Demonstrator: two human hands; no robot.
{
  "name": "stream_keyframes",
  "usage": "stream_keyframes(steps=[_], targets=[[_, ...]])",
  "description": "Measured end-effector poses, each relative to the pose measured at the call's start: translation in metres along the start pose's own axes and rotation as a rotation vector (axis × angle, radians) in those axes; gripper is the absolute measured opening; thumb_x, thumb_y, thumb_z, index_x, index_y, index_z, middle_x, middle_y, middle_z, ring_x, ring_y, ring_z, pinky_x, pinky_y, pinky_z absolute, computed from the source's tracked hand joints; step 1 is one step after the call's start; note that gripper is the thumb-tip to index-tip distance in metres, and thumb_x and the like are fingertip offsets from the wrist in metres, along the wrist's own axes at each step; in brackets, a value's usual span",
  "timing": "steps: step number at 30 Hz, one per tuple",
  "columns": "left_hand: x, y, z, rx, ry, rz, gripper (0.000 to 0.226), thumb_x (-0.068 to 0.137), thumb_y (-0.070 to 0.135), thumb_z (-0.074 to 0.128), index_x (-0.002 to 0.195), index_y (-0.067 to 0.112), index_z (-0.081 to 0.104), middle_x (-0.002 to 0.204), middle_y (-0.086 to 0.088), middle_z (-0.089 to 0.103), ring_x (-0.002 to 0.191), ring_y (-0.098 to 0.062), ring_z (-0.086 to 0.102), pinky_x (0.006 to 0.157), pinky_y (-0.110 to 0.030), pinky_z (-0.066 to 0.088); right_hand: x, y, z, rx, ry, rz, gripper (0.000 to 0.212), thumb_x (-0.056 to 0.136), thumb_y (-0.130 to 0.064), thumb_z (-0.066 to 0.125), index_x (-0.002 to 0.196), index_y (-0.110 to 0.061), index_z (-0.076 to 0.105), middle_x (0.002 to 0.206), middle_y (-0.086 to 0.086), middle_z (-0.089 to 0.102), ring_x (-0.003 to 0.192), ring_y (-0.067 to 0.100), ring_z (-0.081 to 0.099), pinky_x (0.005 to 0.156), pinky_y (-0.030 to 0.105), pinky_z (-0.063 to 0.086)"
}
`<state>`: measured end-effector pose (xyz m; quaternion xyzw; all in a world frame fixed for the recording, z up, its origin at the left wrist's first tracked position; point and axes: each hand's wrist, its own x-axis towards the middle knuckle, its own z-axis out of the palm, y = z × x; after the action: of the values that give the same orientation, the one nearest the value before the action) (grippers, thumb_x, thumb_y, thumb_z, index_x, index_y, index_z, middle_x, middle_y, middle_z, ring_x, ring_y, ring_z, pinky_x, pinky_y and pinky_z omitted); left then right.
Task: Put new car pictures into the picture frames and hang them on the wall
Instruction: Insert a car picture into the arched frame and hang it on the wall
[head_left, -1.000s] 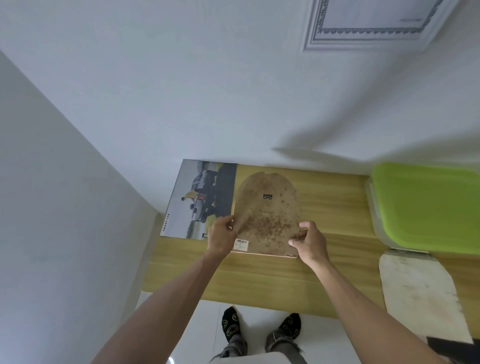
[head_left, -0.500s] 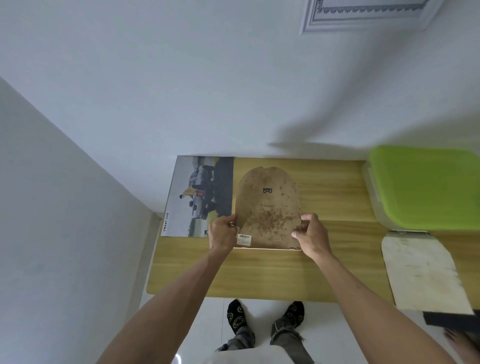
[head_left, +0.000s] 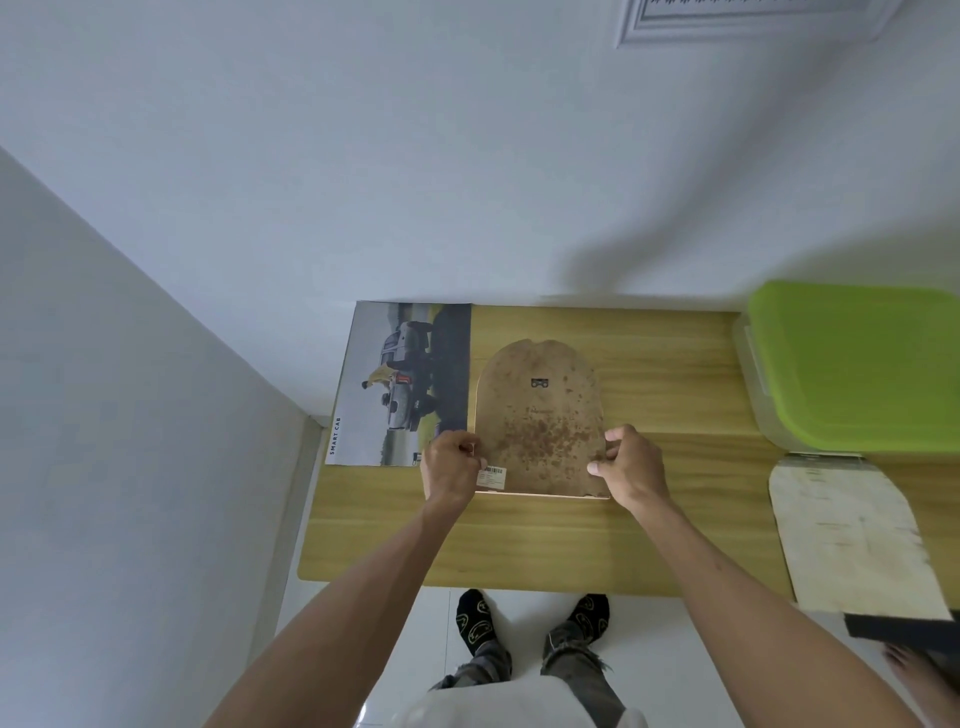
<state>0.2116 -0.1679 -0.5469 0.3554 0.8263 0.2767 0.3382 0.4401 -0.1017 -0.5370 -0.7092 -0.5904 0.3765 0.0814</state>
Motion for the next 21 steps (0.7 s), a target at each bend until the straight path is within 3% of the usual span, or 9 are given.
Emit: stream_keyframes(steps=[3,6,10,13,15,17,19,21], targets=[[0.003,0.002,0.0,0.005,-0.019,-0.008,0.037,0.072,-0.001,0.079,0.106,0.014,0.075,0.094,-0.002,0.07,0.083,-0.016,0.063,0.073,-0.026,0.053,0.001,0.0,-0.003,-0.021,-0.015,-0.005,0.054,0.077,-0.005,0.081,0.125,-0.003,0.058,0.081,-0.002,0.064,0.079,0.016,0.06,0.073,0.024,0.044],[0.004,0.005,-0.001,0.04,-0.037,-0.005,0.039,0.073,-0.002,0.078,0.107,0.016,0.074,0.089,0.001,0.066,0.08,-0.018,0.064,0.073,-0.034,0.058,0.001,-0.002,-0.001,-0.082,-0.028,-0.022,0.053,0.078,-0.01,0.082,0.124,-0.004,0.056,0.088,0.005,0.068,0.081,0.02,0.063,0.072,0.028,0.047],[0.009,0.009,-0.004,0.113,-0.089,0.032,0.039,0.073,-0.004,0.077,0.106,0.017,0.071,0.085,-0.001,0.065,0.078,-0.019,0.064,0.066,-0.033,0.056,0.003,-0.001,0.003,-0.159,-0.027,-0.058,0.048,0.082,-0.012,0.077,0.121,-0.005,0.05,0.088,0.009,0.068,0.079,0.026,0.066,0.073,0.037,0.053],[0.012,0.017,-0.004,0.339,-0.159,0.181,0.047,0.079,-0.003,0.068,0.12,0.017,0.059,0.104,-0.009,0.06,0.094,-0.03,0.062,0.075,-0.039,0.053,0.007,-0.008,-0.002,-0.305,-0.077,-0.08,0.052,0.08,-0.017,0.08,0.119,-0.006,0.047,0.1,0.012,0.066,0.089,0.029,0.065,0.078,0.042,0.055],[0.016,0.026,-0.003,0.6,-0.18,0.352,0.054,0.086,0.003,0.062,0.136,0.017,0.045,0.128,-0.015,0.047,0.115,-0.035,0.05,0.092,-0.042,0.047,0.011,-0.019,-0.008,-0.508,-0.086,-0.132,0.069,0.077,-0.023,0.083,0.131,-0.009,0.041,0.124,0.014,0.054,0.111,0.03,0.057,0.084,0.04,0.054],[0.024,0.038,-0.002,0.796,-0.196,0.517,0.067,0.092,0.002,0.054,0.151,0.014,0.024,0.156,-0.019,0.02,0.139,-0.038,0.028,0.114,-0.046,0.03,0.018,-0.029,-0.012,-0.679,-0.112,-0.227,0.098,0.073,-0.027,0.086,0.148,-0.012,0.025,0.146,0.016,0.035,0.131,0.032,0.042,0.098,0.04,0.048],[0.034,0.048,-0.001,0.939,-0.26,0.587,0.074,0.095,-0.004,0.041,0.156,0.008,0.0,0.162,-0.016,-0.009,0.15,-0.032,-0.003,0.123,-0.046,0.006,0.026,-0.038,-0.012,-0.809,-0.18,-0.334,0.12,0.071,-0.029,0.088,0.156,-0.013,0.005,0.161,0.018,0.009,0.148,0.035,0.02,0.117,0.043,0.031],[0.045,0.057,0.0,1.017,-0.344,0.607,0.075,0.097,-0.001,0.039,0.153,0.004,-0.011,0.161,-0.015,-0.019,0.149,-0.027,-0.016,0.123,-0.042,-0.002,0.037,-0.046,-0.011,-0.928,-0.257,-0.394,0.132,0.07,-0.03,0.088,0.157,-0.014,-0.01,0.164,0.015,-0.014,0.152,0.033,-0.003,0.124,0.046,0.013]])
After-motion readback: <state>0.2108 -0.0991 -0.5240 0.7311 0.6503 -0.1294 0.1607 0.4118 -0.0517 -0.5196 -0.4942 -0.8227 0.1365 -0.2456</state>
